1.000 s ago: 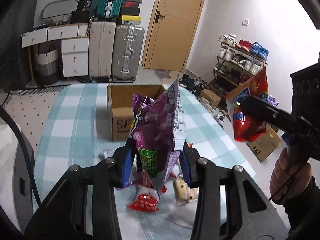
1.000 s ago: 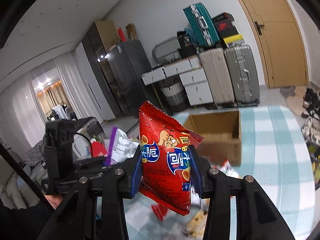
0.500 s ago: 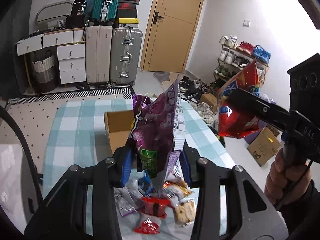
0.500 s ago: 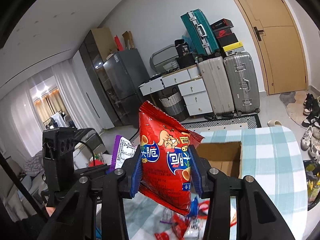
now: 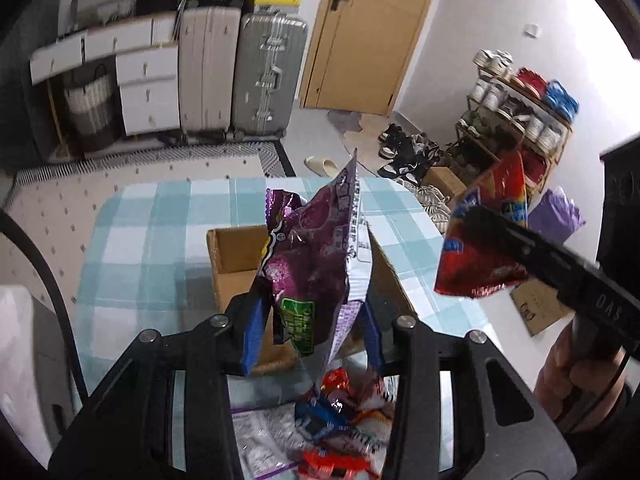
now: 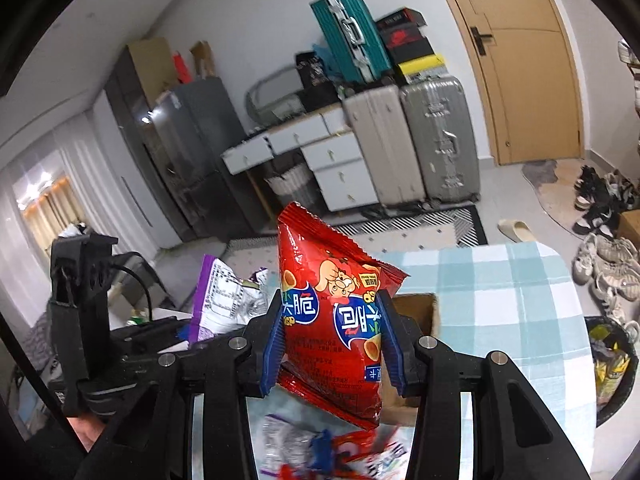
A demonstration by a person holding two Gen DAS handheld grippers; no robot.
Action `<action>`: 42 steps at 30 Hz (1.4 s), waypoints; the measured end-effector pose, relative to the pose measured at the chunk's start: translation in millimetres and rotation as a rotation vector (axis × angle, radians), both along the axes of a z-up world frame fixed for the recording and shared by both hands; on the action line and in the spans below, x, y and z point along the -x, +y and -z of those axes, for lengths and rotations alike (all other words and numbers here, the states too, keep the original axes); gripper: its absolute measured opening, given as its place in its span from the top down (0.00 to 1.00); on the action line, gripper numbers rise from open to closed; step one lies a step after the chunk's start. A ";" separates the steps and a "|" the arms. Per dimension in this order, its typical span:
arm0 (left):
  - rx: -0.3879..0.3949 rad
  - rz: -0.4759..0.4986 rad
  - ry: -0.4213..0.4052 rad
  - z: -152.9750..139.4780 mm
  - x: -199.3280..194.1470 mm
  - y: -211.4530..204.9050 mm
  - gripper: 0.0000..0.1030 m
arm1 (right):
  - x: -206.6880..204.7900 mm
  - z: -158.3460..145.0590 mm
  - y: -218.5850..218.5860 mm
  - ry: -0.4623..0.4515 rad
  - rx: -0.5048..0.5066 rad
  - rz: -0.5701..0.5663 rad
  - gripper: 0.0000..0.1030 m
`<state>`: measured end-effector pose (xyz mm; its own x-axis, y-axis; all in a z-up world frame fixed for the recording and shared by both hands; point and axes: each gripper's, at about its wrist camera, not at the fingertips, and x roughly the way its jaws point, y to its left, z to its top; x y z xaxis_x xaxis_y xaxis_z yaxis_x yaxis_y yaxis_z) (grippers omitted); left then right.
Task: Organize snacks
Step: 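Carry both bags over the cardboard box and open both grippers, then withdraw both grippers from the box back toward the snack pile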
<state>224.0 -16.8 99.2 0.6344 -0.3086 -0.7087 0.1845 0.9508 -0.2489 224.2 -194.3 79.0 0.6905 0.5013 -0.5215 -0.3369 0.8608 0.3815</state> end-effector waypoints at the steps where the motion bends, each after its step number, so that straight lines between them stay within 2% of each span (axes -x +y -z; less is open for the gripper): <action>1: 0.003 0.002 0.015 10.7 -8.3 0.1 0.63 | -8.2 7.5 -0.5 0.012 0.005 0.005 0.59; 6: -0.024 0.014 0.061 48.8 -41.4 -8.1 0.63 | -40.6 42.2 4.0 0.052 0.038 -0.009 0.59; 12: 0.018 0.015 0.154 99.9 -73.9 -4.9 0.63 | -66.1 79.3 14.5 0.091 0.099 -0.019 0.59; 15: -0.009 0.026 0.167 122.6 -85.0 -2.2 0.63 | -74.7 94.7 20.2 0.115 0.130 -0.035 0.59; 18: 0.007 0.041 0.192 138.4 -93.9 -1.8 0.62 | -78.7 106.2 24.7 0.121 0.165 -0.050 0.59; 23: 0.005 0.042 0.210 147.4 -99.0 -5.9 0.62 | -83.2 118.2 28.0 0.135 0.179 -0.061 0.58; 27: 0.019 0.038 0.215 142.9 -95.4 -5.8 0.60 | -81.0 119.7 28.0 0.134 0.186 -0.055 0.58; 30: -0.015 0.006 0.218 145.3 -93.0 -4.8 0.59 | -80.2 123.2 27.5 0.143 0.198 -0.047 0.58; 35: 0.004 0.009 0.245 147.1 -89.6 -2.5 0.57 | -76.3 125.7 24.3 0.147 0.205 -0.038 0.58; 38: 0.006 -0.003 0.243 145.8 -89.9 -0.7 0.51 | -73.5 121.5 24.5 0.121 0.212 -0.036 0.58; 40: 0.011 -0.018 0.243 142.7 -90.0 1.6 0.36 | -72.5 118.9 26.4 0.119 0.229 -0.034 0.58; 42: 0.009 -0.035 0.235 137.6 -88.8 4.3 0.34 | -70.2 115.4 26.1 0.112 0.227 -0.035 0.57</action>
